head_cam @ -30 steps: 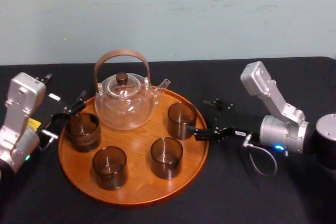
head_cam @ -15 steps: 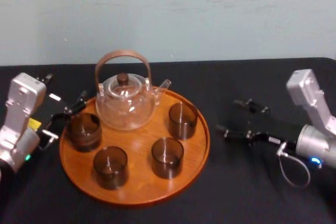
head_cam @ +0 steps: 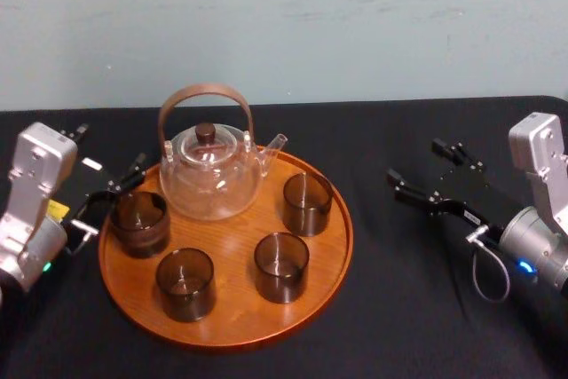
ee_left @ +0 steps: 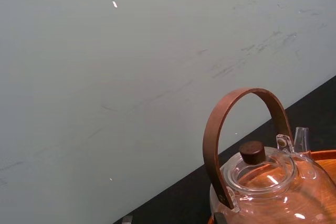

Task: Pick up the glass from the table and place it on the tray.

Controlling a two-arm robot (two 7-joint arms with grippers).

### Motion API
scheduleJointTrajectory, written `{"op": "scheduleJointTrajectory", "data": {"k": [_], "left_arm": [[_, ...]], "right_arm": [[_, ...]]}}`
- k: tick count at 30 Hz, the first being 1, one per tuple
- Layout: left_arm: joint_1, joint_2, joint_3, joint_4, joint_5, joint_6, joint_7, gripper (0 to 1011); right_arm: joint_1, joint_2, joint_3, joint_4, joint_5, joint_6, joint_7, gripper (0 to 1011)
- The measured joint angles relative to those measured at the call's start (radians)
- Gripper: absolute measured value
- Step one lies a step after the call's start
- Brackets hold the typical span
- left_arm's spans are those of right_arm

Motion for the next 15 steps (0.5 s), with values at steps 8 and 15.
{"op": "scheduleJointTrajectory", "data": {"k": [8,15], "left_arm": [[0.000,0.000,0.000,0.000,0.000,0.000,0.000,1001],[0.000,0.000,0.000,0.000,0.000,0.000,0.000,1001]], "right_arm": [[0.004,-0.042,0.017,0.028,-0.021,-0.005,-0.027,1002],[0.009,-0.067,0.028,0.047,-0.044,-0.005,-0.036,1002]]}}
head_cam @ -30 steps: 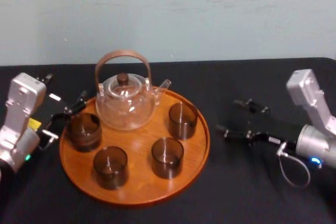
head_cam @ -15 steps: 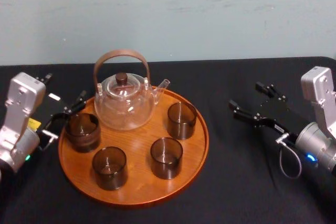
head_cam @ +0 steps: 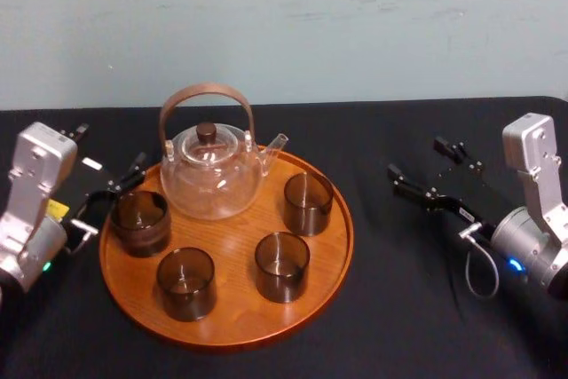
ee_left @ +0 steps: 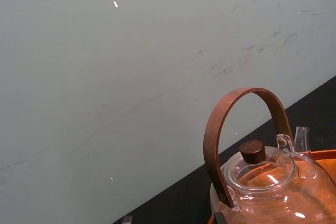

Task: Pick up the glass from the table and place it on the tray.

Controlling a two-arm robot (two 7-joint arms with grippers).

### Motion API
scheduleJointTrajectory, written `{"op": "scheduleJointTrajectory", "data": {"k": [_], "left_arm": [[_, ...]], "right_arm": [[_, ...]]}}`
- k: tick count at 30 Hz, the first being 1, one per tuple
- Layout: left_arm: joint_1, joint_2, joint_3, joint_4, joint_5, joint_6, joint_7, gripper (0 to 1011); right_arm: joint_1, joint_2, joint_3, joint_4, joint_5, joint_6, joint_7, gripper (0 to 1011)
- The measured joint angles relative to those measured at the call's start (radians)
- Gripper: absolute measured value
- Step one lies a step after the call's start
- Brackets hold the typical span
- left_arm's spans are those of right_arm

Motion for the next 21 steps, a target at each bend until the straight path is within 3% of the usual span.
{"op": "scheduleJointTrajectory", "data": {"k": [21], "left_arm": [[0.000,0.000,0.000,0.000,0.000,0.000,0.000,1002]], "right_arm": [[0.001,-0.001,-0.001,0.001,-0.002,0.003,-0.001,1002]]}}
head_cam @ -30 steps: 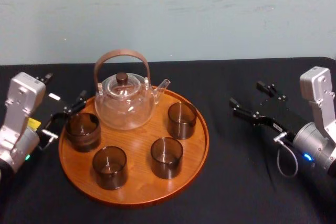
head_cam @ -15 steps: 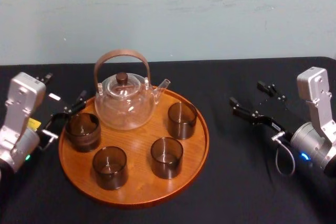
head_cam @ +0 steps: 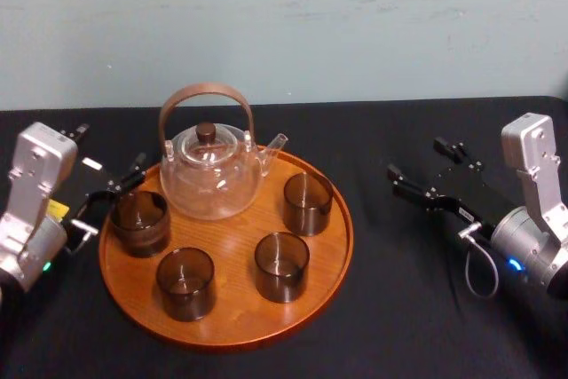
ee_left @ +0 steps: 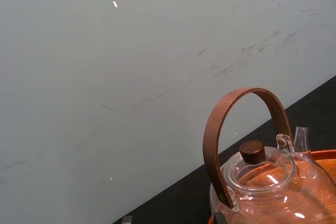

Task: Pick up the glass from the table and place it on the tray.

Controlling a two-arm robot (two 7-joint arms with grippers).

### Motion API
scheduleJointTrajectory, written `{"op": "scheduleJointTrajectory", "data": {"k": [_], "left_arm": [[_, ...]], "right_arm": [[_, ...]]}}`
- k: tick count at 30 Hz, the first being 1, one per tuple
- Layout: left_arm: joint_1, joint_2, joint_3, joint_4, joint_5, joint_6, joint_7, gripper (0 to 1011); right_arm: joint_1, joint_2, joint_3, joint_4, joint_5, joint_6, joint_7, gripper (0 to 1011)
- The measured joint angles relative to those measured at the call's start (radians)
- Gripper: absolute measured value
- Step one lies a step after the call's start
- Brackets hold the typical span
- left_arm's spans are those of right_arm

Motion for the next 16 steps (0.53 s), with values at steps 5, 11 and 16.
{"op": "scheduleJointTrajectory", "data": {"k": [5,11,16], "left_arm": [[0.000,0.000,0.000,0.000,0.000,0.000,0.000,1001],[0.000,0.000,0.000,0.000,0.000,0.000,0.000,1001],[0.000,0.000,0.000,0.000,0.000,0.000,0.000,1001]], "right_arm": [[0.000,0.001,-0.001,-0.001,0.001,0.000,0.000,1002],[0.000,0.001,-0.001,-0.001,0.001,0.000,0.001,1002],[0.000,0.001,-0.001,-0.001,0.002,0.000,0.001,1002]]}}
